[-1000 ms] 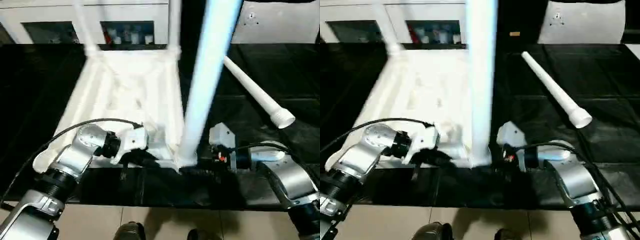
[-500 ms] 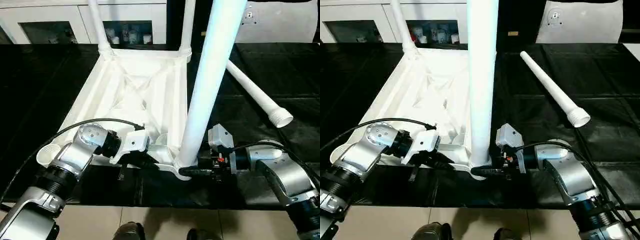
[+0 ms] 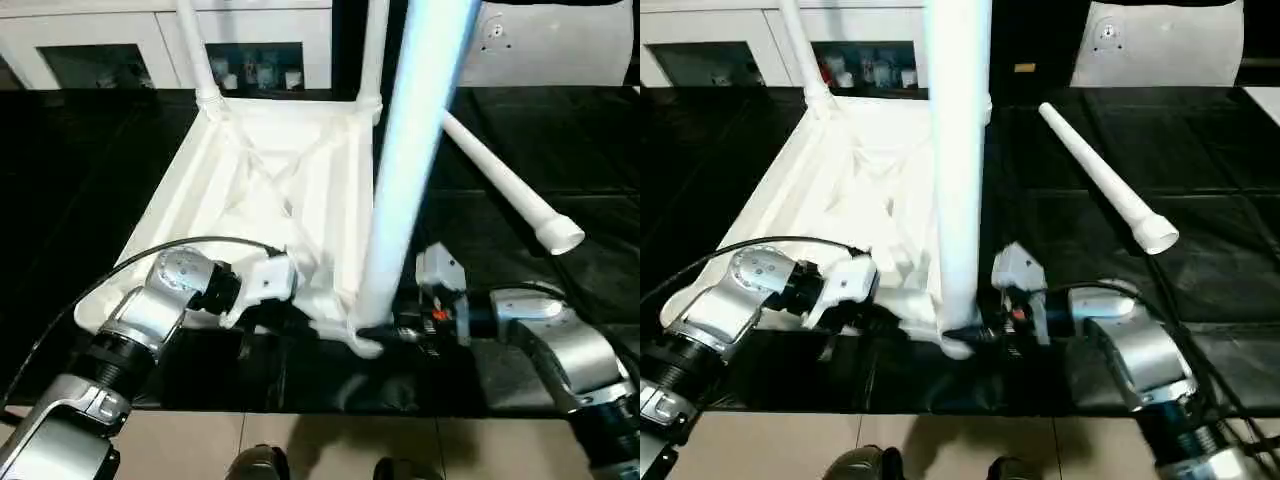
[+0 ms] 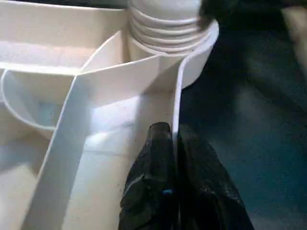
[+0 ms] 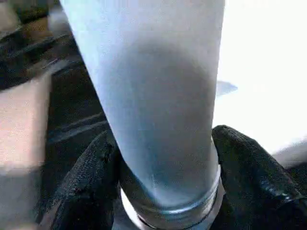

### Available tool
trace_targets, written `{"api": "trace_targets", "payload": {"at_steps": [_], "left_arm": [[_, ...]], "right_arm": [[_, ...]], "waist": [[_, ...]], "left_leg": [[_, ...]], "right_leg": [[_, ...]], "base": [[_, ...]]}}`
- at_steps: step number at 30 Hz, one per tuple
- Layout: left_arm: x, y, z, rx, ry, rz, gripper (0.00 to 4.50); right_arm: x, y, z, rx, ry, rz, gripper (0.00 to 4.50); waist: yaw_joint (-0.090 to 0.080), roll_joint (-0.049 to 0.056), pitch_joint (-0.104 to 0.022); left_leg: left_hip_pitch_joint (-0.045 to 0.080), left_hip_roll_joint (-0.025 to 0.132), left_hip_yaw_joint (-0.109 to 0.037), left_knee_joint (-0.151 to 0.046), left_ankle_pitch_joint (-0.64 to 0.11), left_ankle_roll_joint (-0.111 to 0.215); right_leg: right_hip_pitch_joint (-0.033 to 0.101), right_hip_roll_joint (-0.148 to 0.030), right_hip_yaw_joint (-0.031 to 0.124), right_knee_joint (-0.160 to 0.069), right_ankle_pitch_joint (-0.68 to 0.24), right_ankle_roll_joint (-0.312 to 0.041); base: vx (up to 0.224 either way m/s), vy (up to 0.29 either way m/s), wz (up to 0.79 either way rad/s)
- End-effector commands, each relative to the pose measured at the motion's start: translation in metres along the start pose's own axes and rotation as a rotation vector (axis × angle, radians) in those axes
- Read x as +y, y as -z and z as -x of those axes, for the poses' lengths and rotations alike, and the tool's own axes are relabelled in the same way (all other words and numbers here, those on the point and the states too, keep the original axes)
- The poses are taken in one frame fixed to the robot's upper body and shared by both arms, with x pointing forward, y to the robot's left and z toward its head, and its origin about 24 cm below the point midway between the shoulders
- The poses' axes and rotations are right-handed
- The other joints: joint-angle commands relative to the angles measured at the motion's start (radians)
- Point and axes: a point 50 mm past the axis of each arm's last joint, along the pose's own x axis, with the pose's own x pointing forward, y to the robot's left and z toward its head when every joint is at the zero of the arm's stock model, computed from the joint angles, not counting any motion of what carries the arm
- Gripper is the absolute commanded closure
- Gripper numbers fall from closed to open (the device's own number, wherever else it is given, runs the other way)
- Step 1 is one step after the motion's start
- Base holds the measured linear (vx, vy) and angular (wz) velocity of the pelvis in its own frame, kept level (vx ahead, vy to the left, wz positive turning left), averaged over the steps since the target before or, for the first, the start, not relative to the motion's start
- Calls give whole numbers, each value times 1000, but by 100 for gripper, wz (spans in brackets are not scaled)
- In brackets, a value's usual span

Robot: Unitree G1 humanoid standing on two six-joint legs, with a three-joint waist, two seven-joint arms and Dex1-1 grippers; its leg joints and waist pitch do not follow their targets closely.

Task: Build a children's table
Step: Rotate leg to tighten

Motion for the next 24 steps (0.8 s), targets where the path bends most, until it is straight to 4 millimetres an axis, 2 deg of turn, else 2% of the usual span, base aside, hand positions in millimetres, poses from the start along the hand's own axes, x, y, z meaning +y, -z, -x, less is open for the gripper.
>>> {"api": "trace_targets", "payload": {"at_steps": [1, 2, 3, 4, 5, 7, 11, 12, 15, 16, 17, 18, 19, 22, 24], "left_arm": [[9, -26, -8, -128, -131, 22, 450], [12, -31, -14, -141, -199, 48, 450], [14, -35, -19, -149, -264, 71, 450], [17, -40, -26, -166, -335, 111, 450], [17, -41, -28, -172, -353, 129, 450], [17, -45, -33, -179, -400, 142, 450], [16, -61, -51, -196, -529, 188, 450], [16, -63, -53, -197, -538, 189, 450], [14, -67, -56, -191, -524, 170, 450], [12, -67, -57, -179, -506, 153, 450], [10, -65, -56, -167, -481, 140, 450], [10, -63, -55, -164, -473, 134, 450], [9, -61, -53, -160, -459, 127, 450], [8, -56, -48, -145, -407, 95, 450], [8, -52, -44, -134, -377, 80, 450]], "right_arm": [[12, 9, -18, 27, 14, -81, 189], [11, 7, -27, -3, 75, -121, 190], [10, 5, -36, -28, 133, -157, 190], [8, 4, -46, -42, 219, -213, 191], [7, 4, -49, -38, 249, -234, 191], [6, 4, -55, -38, 296, -255, 191], [2, 1, -72, -26, 437, -308, 191], [2, -1, -73, -36, 445, -313, 135], [1, -3, -73, -46, 472, -275, 115], [0, -3, -71, -51, 485, -263, 100], [-2, -4, -66, -67, 499, -240, 100], [-3, -5, -64, -74, 496, -226, 76], [-5, -5, -60, -80, 502, -203, 72], [-10, -10, -46, -120, 484, -130, 40], [-11, -13, -37, -145, 450, -76, 32]], "waist": [[-9, -14, -53], [-15, -8, -52], [-27, -11, -53], [-37, -9, -51], [-42, -11, -50], [-45, -12, -52], [-48, -12, -60], [-47, -11, -62], [-42, -10, -71], [-43, -8, -71], [-42, -8, -71], [-41, -7, -71], [-40, -7, -69], [-39, -10, -67], [-38, -9, -67]], "left_leg": [[13, 55, -30, -85, -241, 10], [15, 56, -29, -85, -245, 7], [15, 54, -29, -82, -258, 5], [12, 51, -29, -81, -256, 7], [11, 49, -28, -81, -256, 9], [12, 47, -25, -78, -220, 27], [10, 48, -22, -74, -152, 49], [9, 48, -23, -73, -140, 53], [5, 47, -21, -68, -61, 95], [4, 47, -22, -68, -49, 111], [5, 47, -21, -67, -50, 115], [7, 48, -20, -67, -53, 123], [7, 49, -20, -69, -62, 124], [6, 48, -20, -70, -93, 114], [7, 49, -19, -69, -93, 114]], "right_leg": [[47, -92, 54, -92, -395, -173], [43, -91, 56, -92, -383, -176], [41, -90, 56, -95, -374, -183], [41, -89, 55, -95, -370, -186], [41, -89, 55, -97, -376, -184], [42, -87, 58, -100, -369, -169], [45, -83, 57, -92, -257, -192], [47, -82, 56, -89, -234, -197], [56, -82, 54, -76, -80, -218], [57, -81, 53, -73, -42, -228], [56, -82, 53, -74, -35, -230], [56, -83, 53, -74, -30, -235], [57, -82, 52, -76, -43, -237], [60, -84, 52, -82, -92, -224], [60, -84, 54, -80, -91, -220]], "base": [[0, 0, 0], [0, 0, 0], [0, 0, 0], [0, 0, 0], [0, 0, 0], [0, 0, 0], [0, 0, 0], [0, 0, 0], [0, 0, 0], [0, 0, 0], [0, 0, 0], [0, 0, 0], [0, 0, 0], [0, 0, 0], [0, 0, 0]]}}
